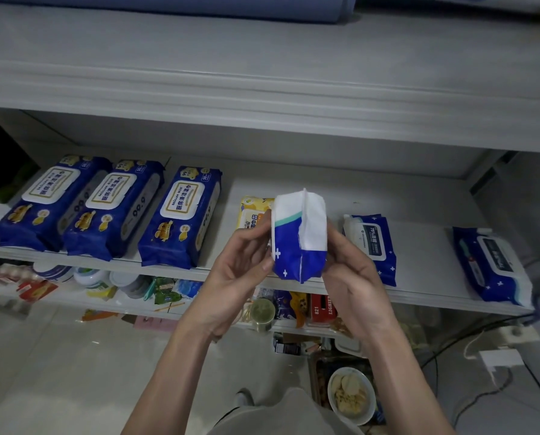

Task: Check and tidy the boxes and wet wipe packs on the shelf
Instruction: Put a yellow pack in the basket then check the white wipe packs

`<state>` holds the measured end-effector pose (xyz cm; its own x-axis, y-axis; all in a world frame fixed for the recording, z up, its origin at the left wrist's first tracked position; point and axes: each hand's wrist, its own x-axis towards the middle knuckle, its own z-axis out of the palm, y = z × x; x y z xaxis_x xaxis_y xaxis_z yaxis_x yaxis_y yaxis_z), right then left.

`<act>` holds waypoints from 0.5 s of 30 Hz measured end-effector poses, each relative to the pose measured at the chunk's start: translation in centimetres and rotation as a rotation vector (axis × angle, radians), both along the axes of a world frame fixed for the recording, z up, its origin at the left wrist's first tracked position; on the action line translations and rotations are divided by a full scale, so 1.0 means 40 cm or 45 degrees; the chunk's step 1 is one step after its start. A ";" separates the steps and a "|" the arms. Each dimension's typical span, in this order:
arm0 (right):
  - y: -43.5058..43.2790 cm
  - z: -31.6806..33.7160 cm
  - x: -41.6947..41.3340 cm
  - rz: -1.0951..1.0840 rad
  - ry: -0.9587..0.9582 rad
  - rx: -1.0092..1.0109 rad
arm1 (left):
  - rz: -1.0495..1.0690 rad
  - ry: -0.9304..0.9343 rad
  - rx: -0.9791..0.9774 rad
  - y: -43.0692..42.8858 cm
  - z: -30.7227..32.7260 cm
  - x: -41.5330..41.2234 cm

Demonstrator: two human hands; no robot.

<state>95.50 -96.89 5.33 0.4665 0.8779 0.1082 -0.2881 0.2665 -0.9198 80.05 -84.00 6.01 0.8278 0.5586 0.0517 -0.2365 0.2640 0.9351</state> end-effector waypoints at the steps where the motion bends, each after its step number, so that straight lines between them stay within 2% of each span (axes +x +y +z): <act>1: 0.000 0.004 0.001 0.005 -0.019 0.002 | 0.000 -0.004 -0.005 0.001 0.002 -0.001; 10: 0.001 0.016 -0.003 -0.020 -0.033 -0.009 | -0.010 -0.036 -0.052 0.008 0.004 -0.004; 15: -0.002 0.010 0.004 -0.013 -0.032 -0.025 | 0.002 0.021 -0.009 0.011 -0.006 -0.002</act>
